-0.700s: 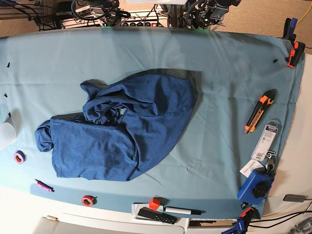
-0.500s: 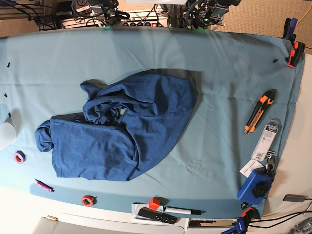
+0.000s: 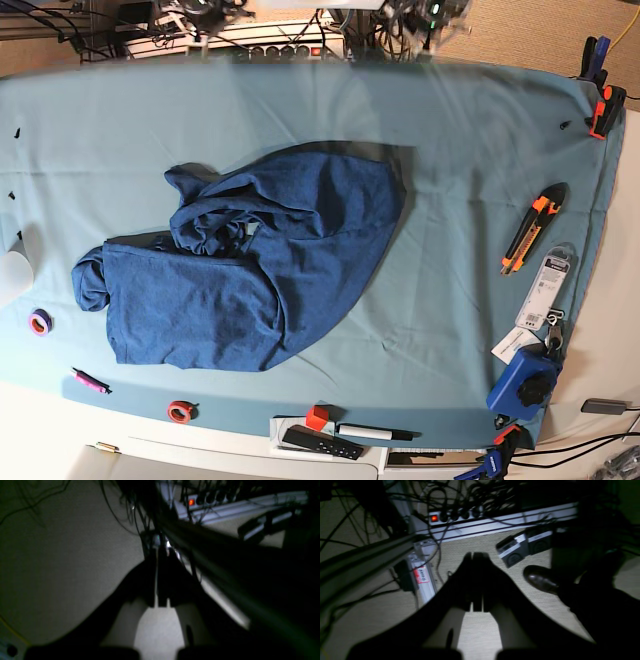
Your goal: Layout the t-shirt on the table in an organized manner, then fold the t-shirt properly
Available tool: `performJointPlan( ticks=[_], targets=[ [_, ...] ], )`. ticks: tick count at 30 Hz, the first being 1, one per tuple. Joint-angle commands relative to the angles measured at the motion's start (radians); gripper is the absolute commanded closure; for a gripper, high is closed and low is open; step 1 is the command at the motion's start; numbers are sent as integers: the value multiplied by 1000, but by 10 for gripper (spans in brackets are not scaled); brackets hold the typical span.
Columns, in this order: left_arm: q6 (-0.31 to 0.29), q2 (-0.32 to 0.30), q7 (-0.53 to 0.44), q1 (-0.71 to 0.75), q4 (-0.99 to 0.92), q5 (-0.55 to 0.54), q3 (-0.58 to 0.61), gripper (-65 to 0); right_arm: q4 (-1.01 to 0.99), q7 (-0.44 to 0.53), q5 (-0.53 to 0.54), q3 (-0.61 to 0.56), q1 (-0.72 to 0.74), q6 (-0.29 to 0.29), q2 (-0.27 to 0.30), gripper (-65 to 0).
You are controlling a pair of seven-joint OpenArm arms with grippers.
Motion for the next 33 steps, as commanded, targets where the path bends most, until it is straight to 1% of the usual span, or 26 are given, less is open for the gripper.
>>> performJointPlan(
  ticks=[1, 6, 11, 14, 16, 19, 21, 24, 27, 29, 31, 33],
  targets=[
    [5, -21, -14, 23, 44, 1, -1, 0, 34, 10, 2, 2, -23, -1, 20, 0],
    [53, -97, -13, 142, 193, 1, -1, 0, 137, 5, 2, 2, -110, -1, 80, 0],
    [61, -179, -12, 246, 323, 1, -2, 0, 215, 24, 3, 2, -197, -2, 133, 0],
    [62, -233, -11, 295, 420, 1, -2, 0, 287, 51, 3, 2, -261, -2, 151, 0],
    [90, -270, -5, 325, 498, 1, -2, 0, 352, 56, 3, 5, -304, -5, 158, 0],
    [168, -323, 31, 369, 635, 16, -2, 0, 476, 56, 3, 5, -376, -5, 169, 0],
    [193, -357, 49, 401, 731, 73, -3, 0, 571, 56, 3, 5, -426, -5, 180, 0],
    [207, -406, 51, 464, 873, 126, -3, 0, 718, 56, 2, 7, -498, -6, 188, 0],
    [195, -454, 89, 523, 1017, 125, -3, 0, 861, 55, 2, 11, -560, -7, 188, 0],
    [163, -486, 126, 554, 1108, 125, -3, 0, 946, 55, 2, 18, -593, -9, 188, 0],
    [116, -513, 146, 581, 1190, 125, -3, 0, 1023, 55, 2, 27, -621, -8, 188, 0],
    [62, -536, 146, 603, 1262, 125, -3, 0, 1092, 55, 2, 44, -642, -8, 188, 0]
  ],
)
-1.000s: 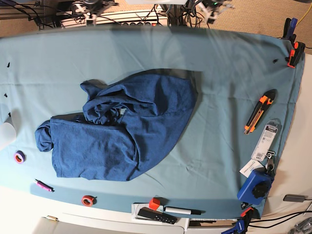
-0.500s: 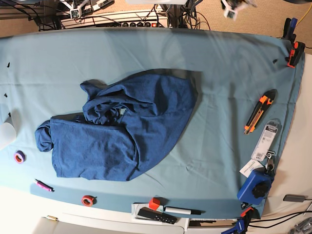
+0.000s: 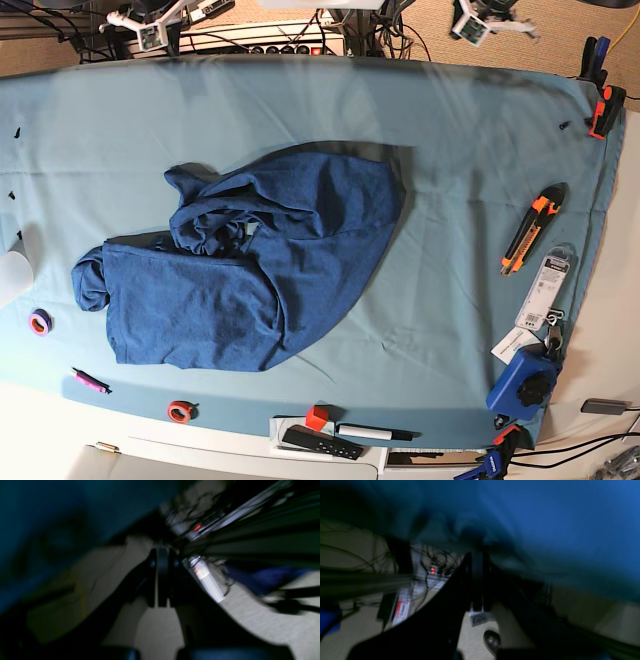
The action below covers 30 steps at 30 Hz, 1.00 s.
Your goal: Layout the t-shirt on the table in an organized manner, then fold the t-shirt properly
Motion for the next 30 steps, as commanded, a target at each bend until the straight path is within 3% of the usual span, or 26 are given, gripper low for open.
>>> performJointPlan(
  ticks=[1, 5, 8, 11, 14, 21, 26, 30],
  targets=[
    [-15, -18, -19, 23, 46, 4, -2, 0, 43, 25, 3, 19, -22, -3, 9, 0],
    [-158, -35, -49, 28, 145, 4, -2, 0, 143, 26, 3, 66, -32, -3, 8, 0],
    [-232, -35, -227, 24, 166, 8, -2, 0, 188, 45, 3, 101, -31, -2, 8, 0],
    [-292, -35, -416, -16, 166, 89, -2, 0, 206, 92, 2, 129, -28, -1, 8, 0],
    [-295, -34, -489, -77, 166, 148, -2, 0, 206, 115, 2, 144, -6, 0, 8, 0],
    [-183, -14, -451, -197, 166, 236, -2, 0, 206, 115, 2, 143, 98, 1, 0, 0],
    [-156, 26, -202, -286, 166, 234, -1, 0, 206, 82, -41, 144, 192, -1, -12, 0],
    [-79, 26, -109, -341, 166, 235, -1, 0, 206, 19, -76, 144, 257, 0, -53, 0]
  ],
)
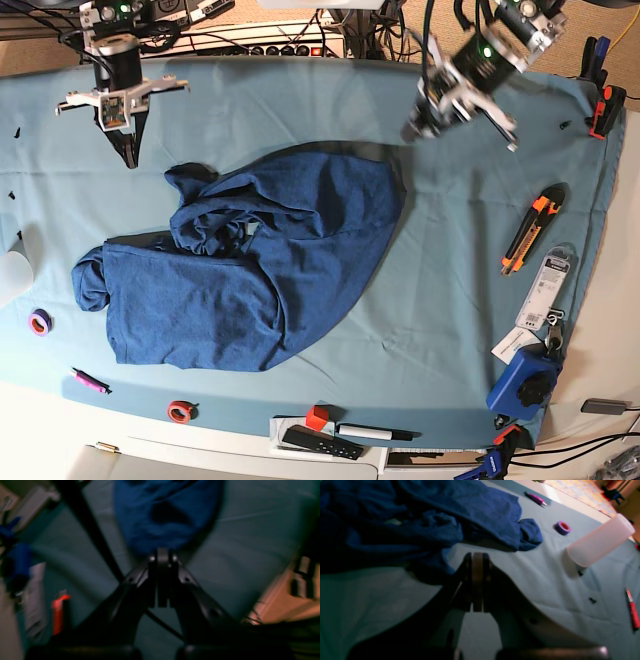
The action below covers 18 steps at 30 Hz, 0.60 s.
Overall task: Layout the t-shirt on the table in an organized manner, then fold the t-shirt properly
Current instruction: 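Move both grippers down toward the crumpled blue t-shirt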
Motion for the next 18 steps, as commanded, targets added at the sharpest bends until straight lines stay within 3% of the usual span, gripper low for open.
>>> performJointPlan(
  ticks=[1, 4, 7, 9, 14, 16, 18],
  targets=[
    [37, -8, -4, -6, 18, 0, -3, 0, 18, 7, 0, 7, 5, -12, 2, 0],
    [55, -8, 24, -13, 18, -1, -3, 0, 18, -27, 0, 7, 24, -12, -2, 0],
    [26, -8, 25, -13, 18, -70, -3, 0, 18, -27, 0, 7, 32, -12, -2, 0],
    [-82, -9, 62, -11, 18, -114, -3, 0, 17, -27, 0, 7, 32, -12, -2, 0],
    [-474, -35, 270, -11, 18, -228, -3, 0, 17, -30, 0, 7, 32, -11, -1, 0],
    [-553, -58, 354, -11, 18, -262, -3, 0, 17, -31, 0, 7, 32, -12, -2, 0],
    [-580, -87, 432, -11, 19, -278, -3, 0, 17, -31, 0, 7, 32, -12, -1, 0]
  ],
)
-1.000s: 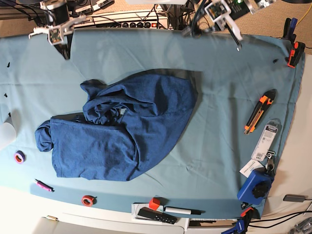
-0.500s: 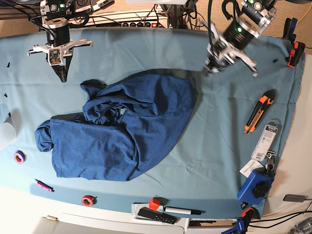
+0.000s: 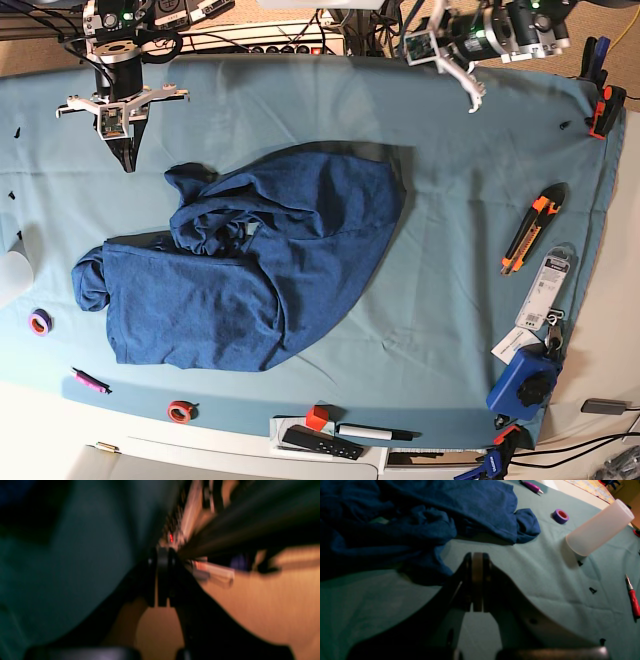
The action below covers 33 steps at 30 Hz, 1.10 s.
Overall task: Layout the t-shirt on the table in an organized manner, then fold the t-shirt properly
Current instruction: 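Move both grippers down toward the crumpled blue t-shirt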
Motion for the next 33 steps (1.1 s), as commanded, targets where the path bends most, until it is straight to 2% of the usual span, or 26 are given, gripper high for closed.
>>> performJointPlan(
  ticks=[1, 4, 7, 8, 9, 12, 14, 17, 18, 20, 23, 25, 30, 31, 33],
  targets=[
    [-3, -24, 14, 1, 18, -9, -4, 0, 18, 25, 0, 7, -3, -10, 10, 0],
    [-3, -59, 143, -6, 18, 19, -4, 0, 18, 19, 0, 7, -3, -10, 9, 0],
    [2, -83, 246, -22, 18, 116, -5, 0, 18, 2, 0, 7, -3, -10, 9, 0],
    [19, -88, 246, -23, 18, 156, -5, 0, 18, -4, 0, 7, -3, -10, 9, 0],
    [62, -92, 233, -31, 18, 193, -5, 0, 18, -6, 0, 7, -3, -10, 9, 0],
    [229, -91, 133, -61, 19, 289, -5, 0, 18, -8, 0, 7, -3, -10, 9, 0],
    [373, -91, 14, -86, 19, 325, -5, 0, 18, -11, 0, 7, -3, -10, 9, 0],
    [572, -77, -204, -123, 19, 296, -5, 0, 18, -10, 0, 7, -2, -10, 9, 0],
    [616, -66, -268, -138, 19, 274, -5, 0, 18, -9, 0, 7, -1, -10, 9, 0],
    [665, -36, -340, -168, 19, 203, -5, 0, 18, -9, 0, 7, 0, -13, 8, 0],
    [665, 23, -310, -196, 18, 87, -5, 0, 18, -16, 0, 7, 0, -34, 9, 0],
    [621, 69, -247, -196, 18, 29, -4, 0, 18, -23, -14, 7, 0, -49, 9, 0],
    [348, 153, -224, -202, 18, -60, -4, 0, 18, -51, -180, 6, 22, -29, 9, 0],
    [311, 163, -224, -204, 18, -70, -4, 0, 18, -72, -183, 6, 36, -22, 8, -37],
    [267, 178, -223, -204, 18, -77, -3, 0, 18, -119, -182, 6, 71, -21, 9, -180]
  ],
)
